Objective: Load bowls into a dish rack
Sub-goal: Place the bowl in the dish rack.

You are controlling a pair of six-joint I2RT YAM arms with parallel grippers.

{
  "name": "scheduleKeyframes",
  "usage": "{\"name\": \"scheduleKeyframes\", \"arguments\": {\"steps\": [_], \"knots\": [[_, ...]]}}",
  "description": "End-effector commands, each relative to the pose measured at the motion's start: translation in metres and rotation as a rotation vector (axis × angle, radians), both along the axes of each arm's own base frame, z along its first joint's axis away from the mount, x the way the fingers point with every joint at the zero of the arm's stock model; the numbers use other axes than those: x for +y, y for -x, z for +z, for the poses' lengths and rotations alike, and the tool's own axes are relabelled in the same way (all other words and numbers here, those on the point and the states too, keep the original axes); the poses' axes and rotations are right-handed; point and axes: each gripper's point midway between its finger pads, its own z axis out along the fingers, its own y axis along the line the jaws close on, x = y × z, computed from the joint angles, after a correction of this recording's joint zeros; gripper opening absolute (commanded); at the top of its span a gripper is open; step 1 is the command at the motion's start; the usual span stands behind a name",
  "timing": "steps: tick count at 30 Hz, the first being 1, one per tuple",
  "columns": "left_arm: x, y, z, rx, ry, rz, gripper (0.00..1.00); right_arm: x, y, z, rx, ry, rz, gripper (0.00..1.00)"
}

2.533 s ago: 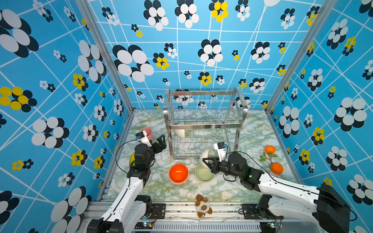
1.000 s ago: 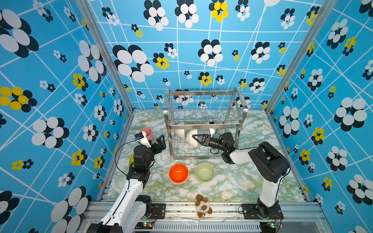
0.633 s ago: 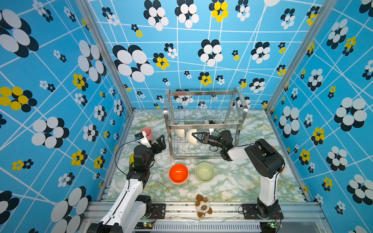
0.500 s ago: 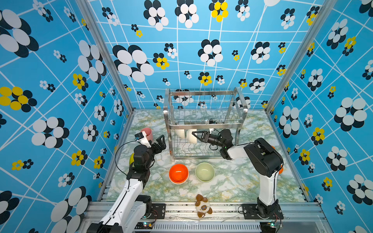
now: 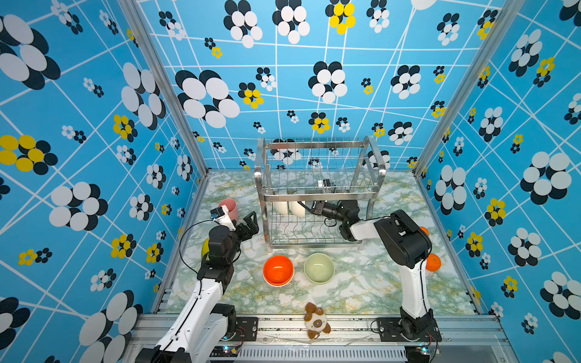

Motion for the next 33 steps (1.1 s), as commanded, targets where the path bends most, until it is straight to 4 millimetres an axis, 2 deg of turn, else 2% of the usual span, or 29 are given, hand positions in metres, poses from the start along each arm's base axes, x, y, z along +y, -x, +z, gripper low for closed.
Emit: {"name": "scheduleKeyframes", "arguments": {"steps": [1, 10, 12, 21, 33], "knots": [[0.002, 0.002, 0.007, -0.013, -0.006, 0.003, 0.99, 0.002, -0.001, 0.027, -0.099, -0.052, 0.026, 0.03], [0.003, 0.003, 0.009, -0.015, -0.010, 0.006, 0.99, 0.005, -0.007, 0.022, -0.097, -0.033, 0.027, 0.03], [0.003, 0.002, 0.009, -0.013, -0.009, 0.005, 0.99, 0.006, -0.011, 0.006, -0.071, -0.014, 0.022, 0.03], [0.002, 0.002, 0.011, -0.015, -0.010, 0.005, 0.99, 0.003, -0.022, -0.002, -0.053, -0.005, 0.004, 0.04], [0.004, 0.001, 0.014, -0.016, -0.017, 0.010, 0.99, 0.011, -0.033, -0.010, -0.043, 0.002, 0.019, 0.04]]}}
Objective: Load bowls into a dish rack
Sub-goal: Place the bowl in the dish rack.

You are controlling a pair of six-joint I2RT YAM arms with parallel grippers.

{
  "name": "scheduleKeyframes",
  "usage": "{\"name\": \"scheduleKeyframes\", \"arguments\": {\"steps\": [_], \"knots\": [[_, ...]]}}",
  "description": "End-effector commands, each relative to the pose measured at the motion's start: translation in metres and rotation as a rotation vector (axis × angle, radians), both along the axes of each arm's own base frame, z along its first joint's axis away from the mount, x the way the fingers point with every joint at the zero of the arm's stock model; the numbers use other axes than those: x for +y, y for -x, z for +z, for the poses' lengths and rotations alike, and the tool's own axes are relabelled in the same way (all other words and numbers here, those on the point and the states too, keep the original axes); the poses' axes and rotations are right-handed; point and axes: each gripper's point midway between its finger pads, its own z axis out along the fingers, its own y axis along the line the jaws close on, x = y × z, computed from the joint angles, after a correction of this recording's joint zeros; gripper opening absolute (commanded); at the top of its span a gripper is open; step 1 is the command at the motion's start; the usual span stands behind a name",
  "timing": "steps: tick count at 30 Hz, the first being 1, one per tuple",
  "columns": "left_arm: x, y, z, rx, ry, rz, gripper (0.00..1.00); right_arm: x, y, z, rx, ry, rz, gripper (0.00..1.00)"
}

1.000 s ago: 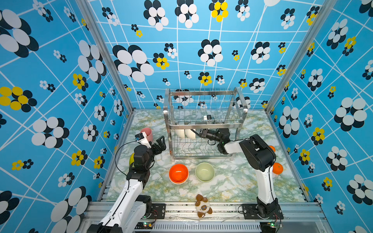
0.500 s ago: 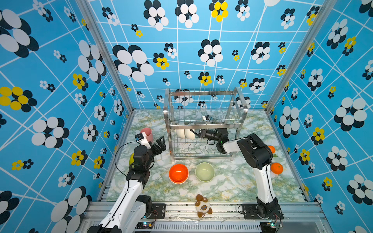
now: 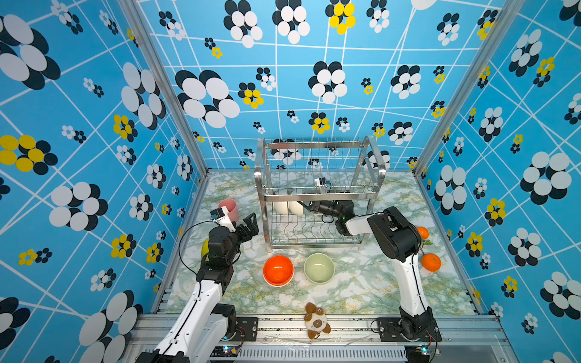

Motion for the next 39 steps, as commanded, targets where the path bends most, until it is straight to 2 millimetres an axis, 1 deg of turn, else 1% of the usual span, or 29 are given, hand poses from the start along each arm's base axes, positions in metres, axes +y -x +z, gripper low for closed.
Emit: {"name": "scheduleKeyframes", "arguments": {"steps": [1, 10, 18, 26, 32, 36, 39], "knots": [[0.003, -0.003, 0.017, -0.035, -0.014, 0.009, 0.99, 0.002, -0.004, 0.015, -0.077, -0.023, 0.013, 0.05], [0.004, -0.004, 0.016, -0.031, -0.023, 0.015, 0.99, 0.005, -0.011, 0.009, -0.068, -0.020, 0.019, 0.06], [0.005, -0.006, 0.014, -0.027, -0.022, 0.017, 0.99, 0.007, -0.015, 0.008, -0.055, -0.046, 0.023, 0.08], [0.005, -0.009, 0.012, -0.021, -0.024, 0.019, 0.99, 0.000, -0.017, -0.002, -0.037, -0.018, 0.007, 0.08], [0.004, -0.011, 0.011, -0.018, -0.020, 0.019, 0.99, -0.005, -0.017, -0.004, -0.033, -0.004, 0.001, 0.09], [0.004, -0.013, 0.012, -0.019, -0.018, 0.017, 0.99, -0.009, -0.018, -0.008, -0.022, 0.010, -0.010, 0.11], [0.004, -0.013, 0.011, -0.018, -0.019, 0.018, 0.99, -0.011, -0.018, -0.008, -0.023, 0.011, -0.014, 0.12]]}}
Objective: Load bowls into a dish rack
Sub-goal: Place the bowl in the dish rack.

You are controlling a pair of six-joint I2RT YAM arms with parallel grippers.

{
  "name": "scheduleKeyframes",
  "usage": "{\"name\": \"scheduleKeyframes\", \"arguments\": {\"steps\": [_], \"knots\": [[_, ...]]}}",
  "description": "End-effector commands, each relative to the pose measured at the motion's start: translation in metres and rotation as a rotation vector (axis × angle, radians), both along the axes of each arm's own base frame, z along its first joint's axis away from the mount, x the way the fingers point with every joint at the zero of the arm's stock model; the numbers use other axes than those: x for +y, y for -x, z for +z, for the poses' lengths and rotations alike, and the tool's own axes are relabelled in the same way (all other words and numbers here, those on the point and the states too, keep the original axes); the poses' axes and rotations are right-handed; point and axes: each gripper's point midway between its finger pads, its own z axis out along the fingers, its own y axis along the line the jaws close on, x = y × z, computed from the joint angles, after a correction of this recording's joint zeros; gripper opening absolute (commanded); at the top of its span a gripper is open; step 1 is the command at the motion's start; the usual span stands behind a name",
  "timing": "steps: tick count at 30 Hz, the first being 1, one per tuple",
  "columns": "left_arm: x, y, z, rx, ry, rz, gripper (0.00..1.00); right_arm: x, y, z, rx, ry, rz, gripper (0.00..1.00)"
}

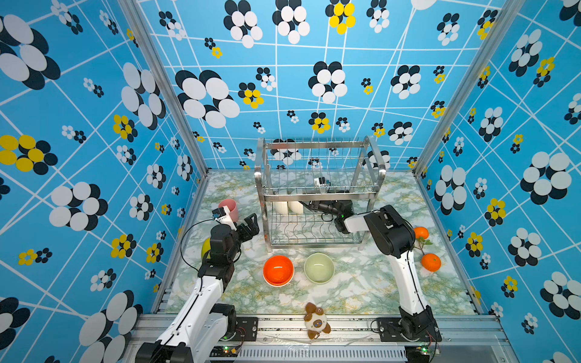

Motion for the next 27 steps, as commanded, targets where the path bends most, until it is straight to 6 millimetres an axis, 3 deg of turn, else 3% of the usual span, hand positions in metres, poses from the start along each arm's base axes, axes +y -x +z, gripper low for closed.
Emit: {"name": "scheduleKeyframes", "arguments": {"steps": [1, 9, 27], "knots": [[0.004, -0.006, 0.021, -0.055, -0.013, 0.013, 0.99, -0.008, -0.001, 0.009, -0.034, 0.003, -0.018, 0.12], [0.004, -0.006, 0.020, -0.055, -0.009, 0.014, 0.99, -0.011, -0.002, 0.007, -0.033, 0.024, -0.027, 0.15], [0.004, -0.003, 0.023, -0.062, -0.006, 0.012, 0.99, -0.019, 0.002, 0.012, -0.044, 0.055, -0.073, 0.37]]}}
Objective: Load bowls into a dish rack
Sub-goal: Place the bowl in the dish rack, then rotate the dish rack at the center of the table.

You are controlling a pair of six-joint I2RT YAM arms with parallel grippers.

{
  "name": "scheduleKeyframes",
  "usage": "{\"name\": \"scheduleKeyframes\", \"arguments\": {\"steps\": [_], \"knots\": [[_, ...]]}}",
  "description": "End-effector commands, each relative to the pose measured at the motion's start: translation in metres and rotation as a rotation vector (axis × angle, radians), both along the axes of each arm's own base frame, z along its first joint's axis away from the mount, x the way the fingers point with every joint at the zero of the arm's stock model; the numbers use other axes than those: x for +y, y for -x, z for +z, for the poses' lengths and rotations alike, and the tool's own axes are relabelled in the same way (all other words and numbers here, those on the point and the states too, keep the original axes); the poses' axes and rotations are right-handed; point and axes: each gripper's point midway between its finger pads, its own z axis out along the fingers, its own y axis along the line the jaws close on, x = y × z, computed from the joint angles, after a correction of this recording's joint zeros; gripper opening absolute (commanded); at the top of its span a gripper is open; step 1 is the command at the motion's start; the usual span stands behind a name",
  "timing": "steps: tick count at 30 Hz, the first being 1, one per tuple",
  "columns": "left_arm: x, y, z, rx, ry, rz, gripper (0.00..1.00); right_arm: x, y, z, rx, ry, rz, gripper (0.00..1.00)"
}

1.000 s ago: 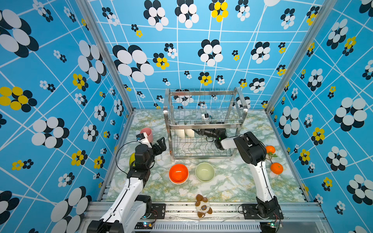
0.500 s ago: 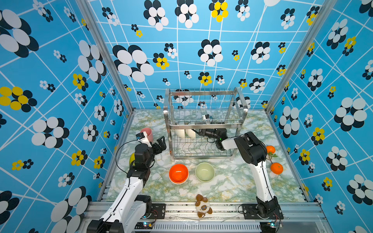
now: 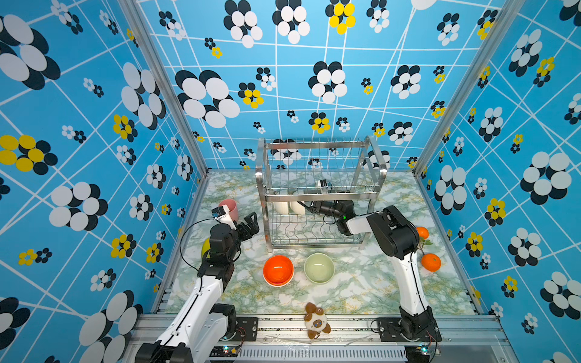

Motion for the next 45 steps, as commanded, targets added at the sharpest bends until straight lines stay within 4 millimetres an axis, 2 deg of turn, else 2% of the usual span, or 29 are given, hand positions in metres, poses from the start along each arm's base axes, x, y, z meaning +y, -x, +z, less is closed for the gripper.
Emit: {"name": "scheduleKeyframes", "arguments": {"steps": [1, 9, 15, 16, 30, 45], "knots": [[0.004, -0.002, 0.020, -0.052, -0.008, 0.013, 0.99, -0.012, -0.004, 0.019, -0.052, 0.003, -0.046, 0.38], [0.004, -0.001, 0.021, -0.055, -0.010, 0.014, 0.99, -0.019, -0.004, 0.018, -0.043, 0.018, -0.098, 0.40], [0.004, 0.000, 0.019, -0.055, -0.010, 0.016, 0.99, -0.029, -0.007, 0.002, 0.003, 0.028, -0.168, 0.41], [0.005, 0.000, 0.019, -0.056, -0.010, 0.016, 0.99, -0.031, -0.006, 0.016, -0.019, 0.016, -0.180, 0.41], [0.005, 0.001, 0.018, -0.059, -0.013, 0.015, 0.99, -0.048, 0.000, 0.018, -0.019, 0.038, -0.268, 0.44], [0.003, 0.002, 0.019, -0.065, -0.002, 0.009, 0.99, -0.061, -0.003, 0.044, -0.063, -0.117, -0.358, 0.44]]}}
